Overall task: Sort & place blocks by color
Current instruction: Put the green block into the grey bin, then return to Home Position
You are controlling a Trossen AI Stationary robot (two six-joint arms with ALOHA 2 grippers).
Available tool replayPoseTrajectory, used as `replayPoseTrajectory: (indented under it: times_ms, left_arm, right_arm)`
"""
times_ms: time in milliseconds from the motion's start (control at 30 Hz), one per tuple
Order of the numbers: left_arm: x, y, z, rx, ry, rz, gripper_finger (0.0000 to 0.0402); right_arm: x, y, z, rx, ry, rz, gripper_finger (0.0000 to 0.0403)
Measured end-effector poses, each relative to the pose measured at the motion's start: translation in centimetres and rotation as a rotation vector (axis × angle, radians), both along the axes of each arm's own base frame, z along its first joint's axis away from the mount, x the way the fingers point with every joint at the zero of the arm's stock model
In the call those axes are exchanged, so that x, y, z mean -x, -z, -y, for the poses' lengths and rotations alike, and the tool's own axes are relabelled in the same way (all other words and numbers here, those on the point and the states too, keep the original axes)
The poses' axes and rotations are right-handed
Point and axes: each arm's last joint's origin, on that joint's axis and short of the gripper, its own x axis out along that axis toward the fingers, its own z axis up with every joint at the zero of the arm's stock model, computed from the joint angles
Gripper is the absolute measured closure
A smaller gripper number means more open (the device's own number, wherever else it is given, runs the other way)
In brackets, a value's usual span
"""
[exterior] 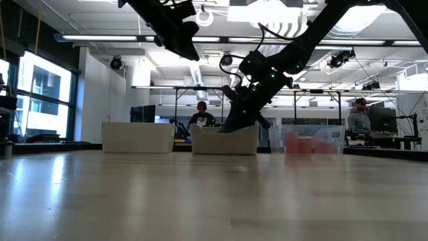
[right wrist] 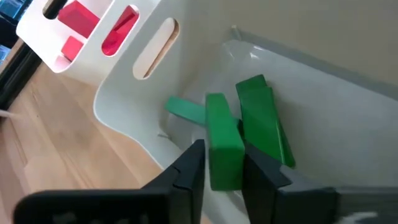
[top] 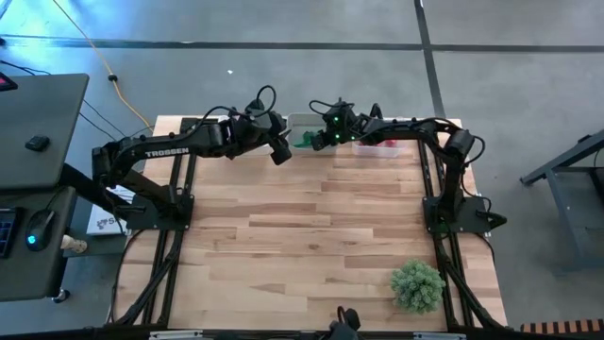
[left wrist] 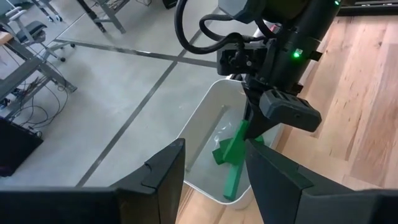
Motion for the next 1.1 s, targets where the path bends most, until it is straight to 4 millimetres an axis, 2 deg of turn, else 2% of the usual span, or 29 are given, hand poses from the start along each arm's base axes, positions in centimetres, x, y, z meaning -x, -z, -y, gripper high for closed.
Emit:
replayPoseTrajectory:
  times_ms: [167,333,600,933,1100]
  left_arm:
    - [0.0,0.0,0.0,0.003,-0.003,0.005,0.0245]
    - [-0.1,0.0,0.0,0.035,0.004,0.034,0.0245]
    - [0.4,-0.6,0.6,0.131,0.038,0.123,0.0245]
    - [3.9,-4.5,2.9,0.147,0.106,0.253,0.0245]
    - [6.1,-4.6,5.0,0.192,0.150,0.320,0.0245]
  right_arm:
    - [0.0,0.0,0.0,0.003,-0.001,0.001,0.0292]
    - [0.1,-0.3,0.1,0.007,0.001,0.008,0.0282]
    - [0.5,-2.9,-0.2,0.046,0.001,0.068,0.0281]
    - [0.9,-7.2,-1.3,0.103,0.000,0.209,0.0281]
    - [0.6,-9.1,-2.8,0.135,-0.036,0.276,0.0281]
